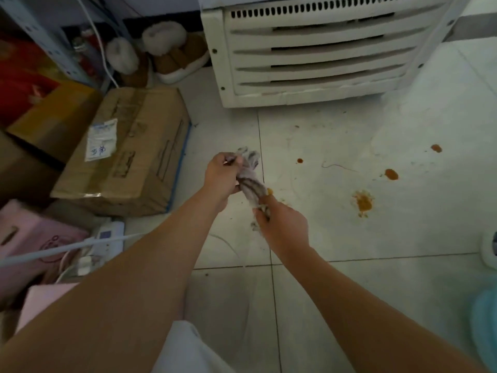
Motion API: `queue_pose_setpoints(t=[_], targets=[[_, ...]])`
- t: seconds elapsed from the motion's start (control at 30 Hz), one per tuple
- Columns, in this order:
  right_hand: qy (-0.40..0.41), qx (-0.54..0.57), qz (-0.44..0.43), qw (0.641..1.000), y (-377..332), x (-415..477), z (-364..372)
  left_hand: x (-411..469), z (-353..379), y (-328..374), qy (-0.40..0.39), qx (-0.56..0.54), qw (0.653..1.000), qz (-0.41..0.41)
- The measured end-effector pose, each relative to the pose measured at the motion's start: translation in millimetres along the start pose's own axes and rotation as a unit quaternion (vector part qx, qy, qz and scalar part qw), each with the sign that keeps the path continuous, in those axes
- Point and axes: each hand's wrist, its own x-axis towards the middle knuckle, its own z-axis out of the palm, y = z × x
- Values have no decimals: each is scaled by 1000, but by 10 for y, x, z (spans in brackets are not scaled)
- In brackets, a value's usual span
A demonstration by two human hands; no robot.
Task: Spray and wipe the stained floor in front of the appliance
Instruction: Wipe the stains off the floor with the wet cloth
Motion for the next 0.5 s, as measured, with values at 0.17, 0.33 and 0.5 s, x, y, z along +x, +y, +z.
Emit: queue_pose_setpoints(t=[0.17, 0.33, 0.5], targets=[[40, 61, -18, 997, 55, -46, 54, 113, -72, -128, 29, 74, 996, 34], [-33, 444, 117, 888, -55, -16, -166, 176, -126, -129, 83, -19, 996, -29], [-227, 462, 179, 838, -119, 183, -207, 169, -113, 56, -71, -239, 965, -84]])
